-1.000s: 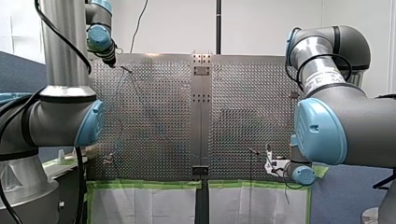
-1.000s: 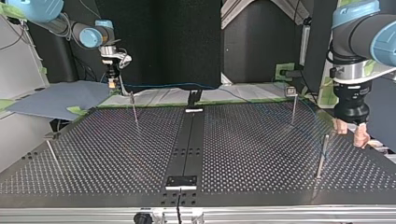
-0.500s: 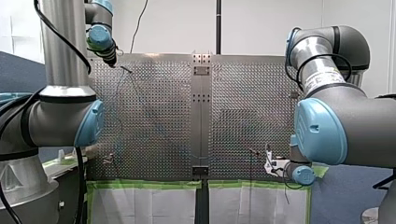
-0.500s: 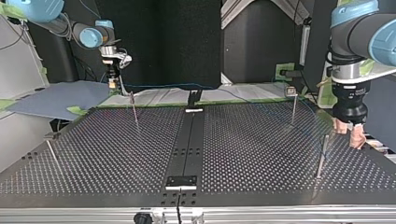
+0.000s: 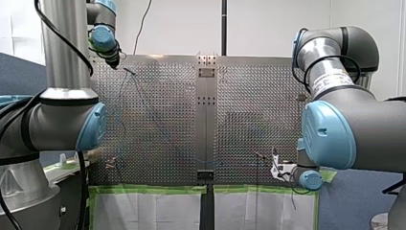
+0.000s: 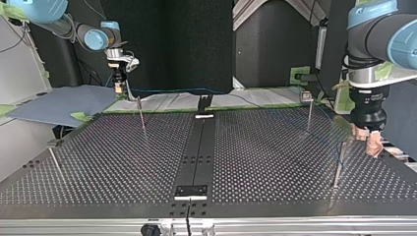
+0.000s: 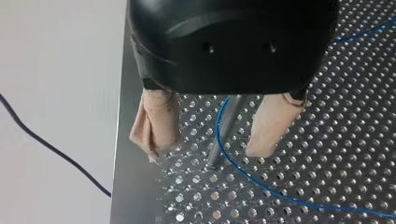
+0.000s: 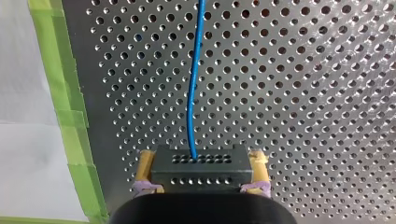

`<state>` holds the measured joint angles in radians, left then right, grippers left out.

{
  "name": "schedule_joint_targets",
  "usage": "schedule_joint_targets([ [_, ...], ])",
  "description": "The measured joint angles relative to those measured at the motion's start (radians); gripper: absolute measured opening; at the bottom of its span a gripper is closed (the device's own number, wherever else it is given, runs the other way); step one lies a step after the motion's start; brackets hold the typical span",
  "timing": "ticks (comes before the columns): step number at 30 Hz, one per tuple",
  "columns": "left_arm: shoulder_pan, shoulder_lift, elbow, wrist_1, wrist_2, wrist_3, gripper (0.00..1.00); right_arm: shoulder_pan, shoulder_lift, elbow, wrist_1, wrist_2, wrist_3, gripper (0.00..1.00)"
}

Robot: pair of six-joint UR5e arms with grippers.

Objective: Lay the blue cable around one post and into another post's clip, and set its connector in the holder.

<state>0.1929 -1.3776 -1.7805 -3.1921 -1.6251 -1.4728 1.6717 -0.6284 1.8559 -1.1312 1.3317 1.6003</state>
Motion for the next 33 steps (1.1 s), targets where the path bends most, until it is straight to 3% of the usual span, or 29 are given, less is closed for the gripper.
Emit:
schedule_joint_targets([
  [33, -0.001, 0.000, 0.000, 0.001, 0.002, 0.012, 1.00, 0.001, 0.000, 0.000, -0.003, 0.000, 0.000, 0.00],
])
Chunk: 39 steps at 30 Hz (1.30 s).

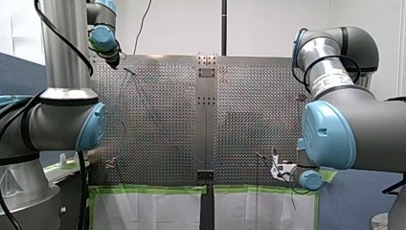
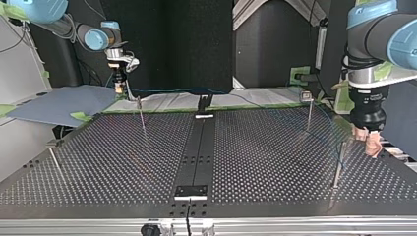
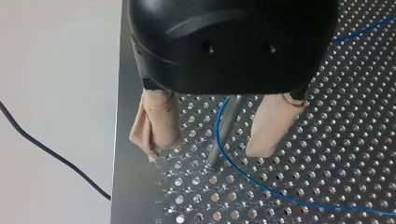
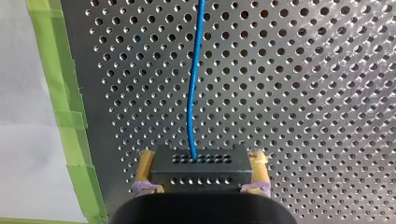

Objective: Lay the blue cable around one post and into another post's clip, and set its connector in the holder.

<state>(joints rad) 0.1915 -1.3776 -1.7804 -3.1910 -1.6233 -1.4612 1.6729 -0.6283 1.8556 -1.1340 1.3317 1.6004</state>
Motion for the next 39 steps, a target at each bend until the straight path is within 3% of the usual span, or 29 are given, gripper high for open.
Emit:
schedule_joint_targets([
  [8, -0.008, 0.001, -0.001, -0.001, 0.010, 0.000, 1.00, 0.000, 0.000, 0.000, 0.000, 0.000, 0.000, 0.00],
  [16, -0.038, 0.052, -0.053, 0.007, 0.081, -0.008, 1.00, 0.000, 0.000, 0.000, 0.001, 0.000, 0.000, 0.00],
  [21, -0.081, 0.089, -0.105, 0.032, 0.135, -0.024, 1.00, 0.000, 0.000, 0.000, 0.001, 0.000, 0.003, 0.00],
  [26, -0.131, 0.090, -0.157, 0.079, 0.179, -0.066, 1.00, 0.002, 0.000, 0.000, 0.001, 0.005, 0.007, 0.00],
  [33, -0.198, 0.040, -0.224, 0.146, 0.141, -0.125, 1.00, 0.005, 0.000, 0.000, 0.002, 0.016, 0.008, 0.00],
  [39, -0.261, -0.022, -0.286, 0.208, 0.080, -0.127, 1.00, 0.009, 0.000, 0.000, 0.005, 0.020, 0.008, 0.00],
])
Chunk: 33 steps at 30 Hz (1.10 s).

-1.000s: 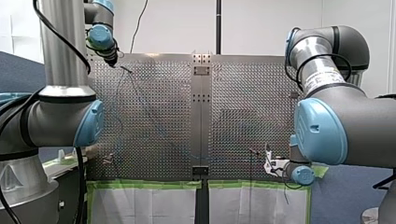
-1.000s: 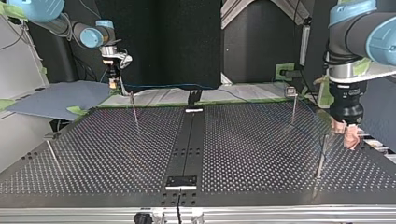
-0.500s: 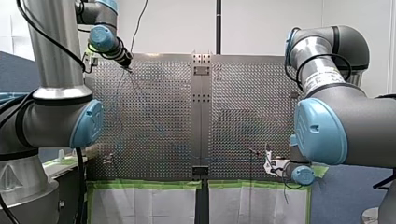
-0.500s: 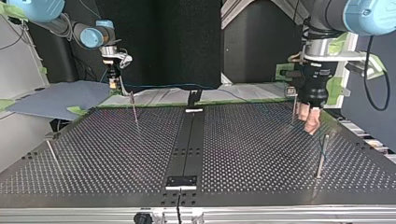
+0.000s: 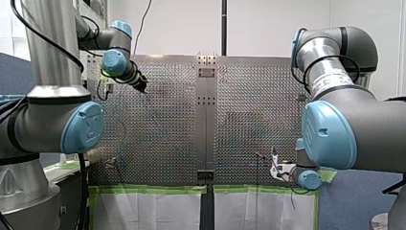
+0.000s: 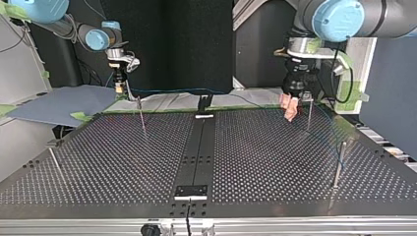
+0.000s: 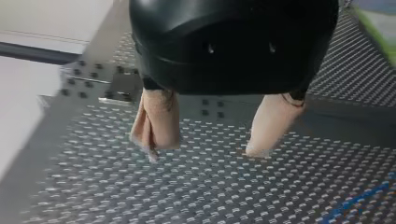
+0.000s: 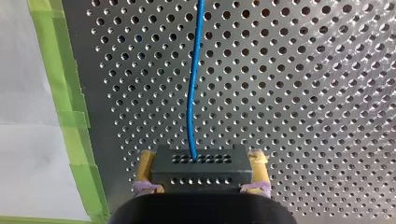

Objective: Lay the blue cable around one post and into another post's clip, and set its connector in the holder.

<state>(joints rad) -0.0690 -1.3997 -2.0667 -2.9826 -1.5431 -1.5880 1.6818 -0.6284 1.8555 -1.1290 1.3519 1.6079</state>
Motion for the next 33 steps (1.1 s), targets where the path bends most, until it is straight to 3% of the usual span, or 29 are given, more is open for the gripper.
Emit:
schedule_joint_targets([
  [15, -0.151, -0.151, -0.140, 0.151, -0.151, -0.114, 1.00, 0.007, 0.000, -0.002, 0.001, 0.019, -0.002, 0.00],
  [25, -0.252, -0.252, -0.149, 0.252, -0.251, -0.161, 1.00, 0.011, 0.000, -0.003, 0.001, 0.020, 0.000, 0.00],
  [33, -0.332, -0.332, -0.149, 0.332, -0.266, -0.191, 1.00, 0.011, 0.000, -0.003, 0.003, 0.020, 0.000, 0.00],
])
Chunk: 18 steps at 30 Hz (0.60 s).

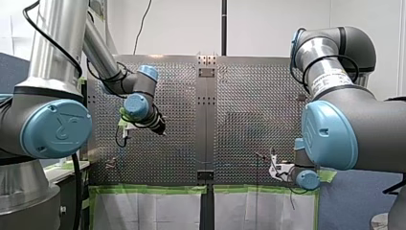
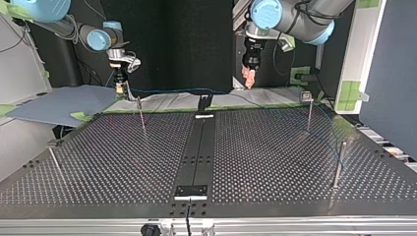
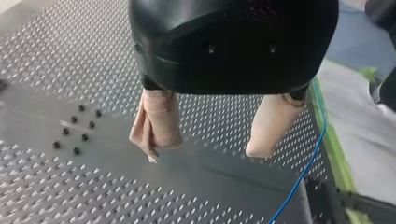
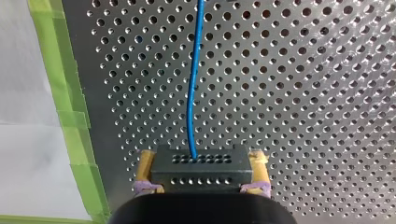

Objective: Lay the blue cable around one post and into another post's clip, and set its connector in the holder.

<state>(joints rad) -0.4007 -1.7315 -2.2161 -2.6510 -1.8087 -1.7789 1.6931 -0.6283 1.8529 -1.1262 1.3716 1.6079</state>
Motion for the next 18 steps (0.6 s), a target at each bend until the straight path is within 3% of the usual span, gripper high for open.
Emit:
schedule_joint_targets([
  [10, -0.099, -0.098, 0.025, 0.098, 0.042, -0.061, 1.00, 0.001, 0.000, 0.000, 0.010, 0.001, 0.000, 0.00],
  [18, -0.182, -0.181, 0.047, 0.182, 0.050, -0.086, 1.00, 0.002, 0.000, 0.000, 0.030, 0.006, 0.000, 0.00],
])
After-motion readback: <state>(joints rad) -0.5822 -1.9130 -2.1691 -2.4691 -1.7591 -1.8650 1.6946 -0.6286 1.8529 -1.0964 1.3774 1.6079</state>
